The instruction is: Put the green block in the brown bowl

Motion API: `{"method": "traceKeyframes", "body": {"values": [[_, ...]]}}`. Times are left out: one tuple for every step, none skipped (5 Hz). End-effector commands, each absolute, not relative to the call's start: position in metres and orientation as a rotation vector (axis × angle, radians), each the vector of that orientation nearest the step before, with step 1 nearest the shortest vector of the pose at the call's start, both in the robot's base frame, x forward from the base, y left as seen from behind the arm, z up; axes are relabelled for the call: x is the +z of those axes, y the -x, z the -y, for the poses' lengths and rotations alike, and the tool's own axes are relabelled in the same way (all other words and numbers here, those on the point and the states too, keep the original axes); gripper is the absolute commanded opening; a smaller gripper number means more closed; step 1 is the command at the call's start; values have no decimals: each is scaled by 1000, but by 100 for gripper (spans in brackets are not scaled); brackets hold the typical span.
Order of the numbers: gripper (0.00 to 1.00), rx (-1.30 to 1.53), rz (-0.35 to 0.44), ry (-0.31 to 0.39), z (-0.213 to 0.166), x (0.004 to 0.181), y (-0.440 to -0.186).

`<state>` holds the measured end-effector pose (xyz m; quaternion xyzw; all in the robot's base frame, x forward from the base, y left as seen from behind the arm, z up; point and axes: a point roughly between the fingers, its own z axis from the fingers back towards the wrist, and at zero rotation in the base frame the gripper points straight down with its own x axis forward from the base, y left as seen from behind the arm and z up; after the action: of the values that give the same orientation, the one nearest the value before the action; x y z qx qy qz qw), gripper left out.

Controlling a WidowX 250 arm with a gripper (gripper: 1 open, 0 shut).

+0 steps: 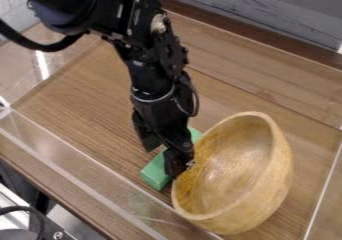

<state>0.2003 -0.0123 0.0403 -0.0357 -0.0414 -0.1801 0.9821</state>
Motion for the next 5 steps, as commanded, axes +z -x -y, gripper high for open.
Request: {"method": "traceKeyframes", "body": {"values": [[0,-351,106,73,10,43,-204],[0,-345,104,81,10,44,-203],[0,-336,98,88,9,47,-201],[0,-329,92,94,8,49,-200],[0,-319,79,101,6,56,-200]]}}
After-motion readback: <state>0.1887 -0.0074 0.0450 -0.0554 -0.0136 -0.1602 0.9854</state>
